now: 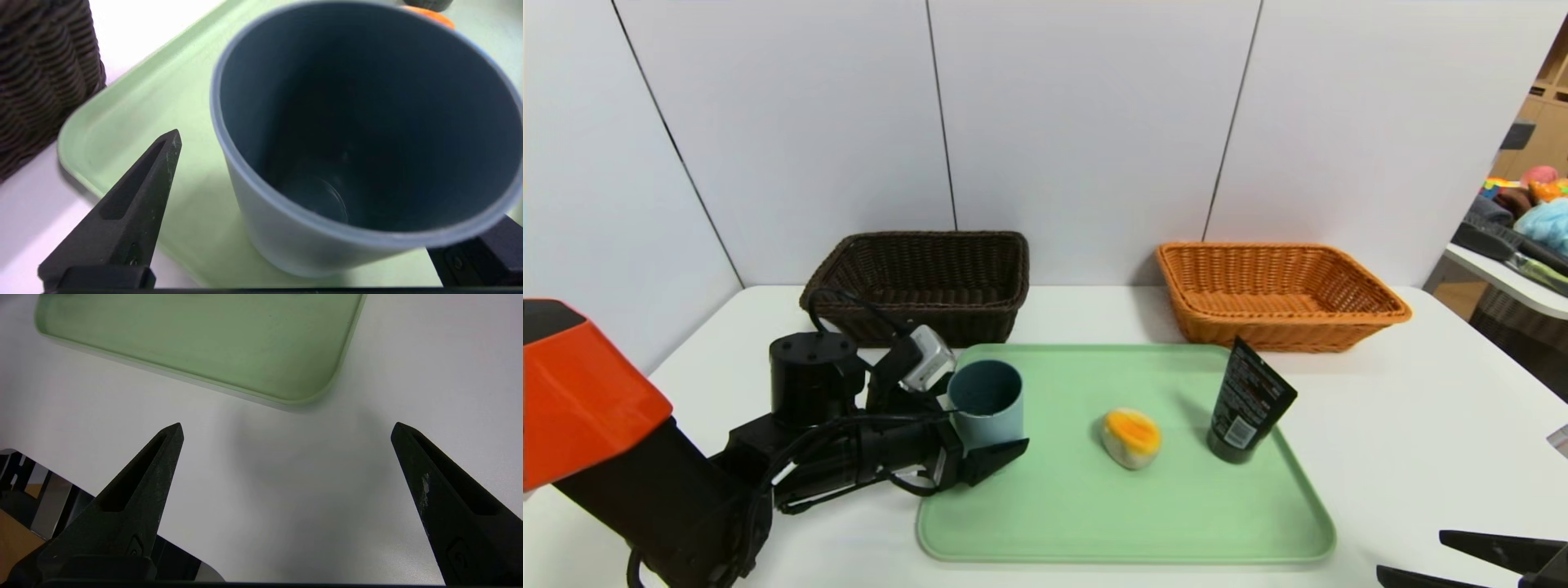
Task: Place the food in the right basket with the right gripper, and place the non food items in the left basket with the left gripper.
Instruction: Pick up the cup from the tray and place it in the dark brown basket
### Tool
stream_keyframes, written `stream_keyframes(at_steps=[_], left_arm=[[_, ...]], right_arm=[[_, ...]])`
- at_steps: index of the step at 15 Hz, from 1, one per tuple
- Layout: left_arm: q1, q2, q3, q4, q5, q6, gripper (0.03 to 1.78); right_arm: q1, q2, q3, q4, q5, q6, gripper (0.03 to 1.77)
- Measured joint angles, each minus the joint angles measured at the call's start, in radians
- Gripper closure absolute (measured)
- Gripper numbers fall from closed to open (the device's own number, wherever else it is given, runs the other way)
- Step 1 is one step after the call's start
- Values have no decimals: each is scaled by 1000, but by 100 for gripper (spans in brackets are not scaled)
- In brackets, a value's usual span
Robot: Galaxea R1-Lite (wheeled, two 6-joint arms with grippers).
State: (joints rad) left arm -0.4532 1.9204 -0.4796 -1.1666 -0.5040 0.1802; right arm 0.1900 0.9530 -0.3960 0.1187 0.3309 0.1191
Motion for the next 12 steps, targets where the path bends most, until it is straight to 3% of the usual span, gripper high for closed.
stream_keyframes(at_steps=[5, 8, 9, 12], left_arm=[[-10, 5, -23, 1, 1, 3, 6], [-10, 7, -31, -4, 2, 0, 54], [-10, 7, -33, -5, 2, -1, 62], [-10, 5, -34, -6, 2, -1, 64]], right_arm=[[0, 0, 5, -1, 0, -1, 4], [0, -1, 6, -4, 0, -1, 4], [0, -1, 6, -19, 0, -1, 4], [0, -1, 18, -52, 0, 1, 4]])
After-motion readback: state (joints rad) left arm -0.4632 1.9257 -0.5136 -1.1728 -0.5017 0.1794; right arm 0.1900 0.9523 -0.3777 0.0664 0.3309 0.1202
